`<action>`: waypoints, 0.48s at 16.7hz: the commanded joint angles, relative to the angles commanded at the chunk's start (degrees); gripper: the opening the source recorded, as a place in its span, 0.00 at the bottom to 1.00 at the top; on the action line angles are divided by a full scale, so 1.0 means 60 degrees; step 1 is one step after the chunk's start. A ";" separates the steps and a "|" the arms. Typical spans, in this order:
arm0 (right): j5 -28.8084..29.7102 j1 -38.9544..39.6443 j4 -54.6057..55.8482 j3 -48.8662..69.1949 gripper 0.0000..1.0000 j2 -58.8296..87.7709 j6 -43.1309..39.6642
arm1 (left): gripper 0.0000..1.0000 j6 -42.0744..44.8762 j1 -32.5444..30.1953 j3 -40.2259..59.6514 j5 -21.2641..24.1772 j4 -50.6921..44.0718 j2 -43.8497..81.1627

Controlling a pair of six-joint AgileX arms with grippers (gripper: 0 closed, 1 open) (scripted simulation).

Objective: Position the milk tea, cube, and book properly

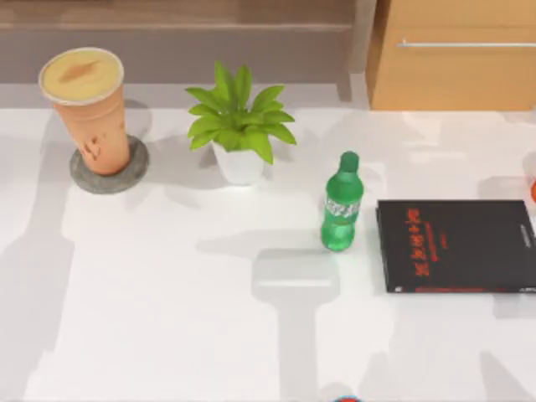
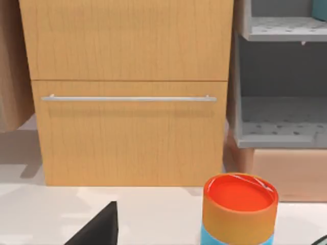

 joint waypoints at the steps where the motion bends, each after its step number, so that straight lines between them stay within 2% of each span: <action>1: 0.0000 0.0000 0.0000 0.0000 1.00 0.0000 0.0000 | 0.00 -0.0003 -0.0027 0.0379 -0.0009 -0.0070 0.0320; 5: 0.0000 0.0000 0.0000 0.0000 1.00 0.0000 0.0000 | 0.00 0.0143 -0.0199 0.1722 -0.0176 -0.0193 0.1480; 8: 0.0000 0.0000 0.0000 0.0000 1.00 0.0000 0.0000 | 0.00 0.0279 -0.0236 0.2147 -0.0285 -0.0159 0.2026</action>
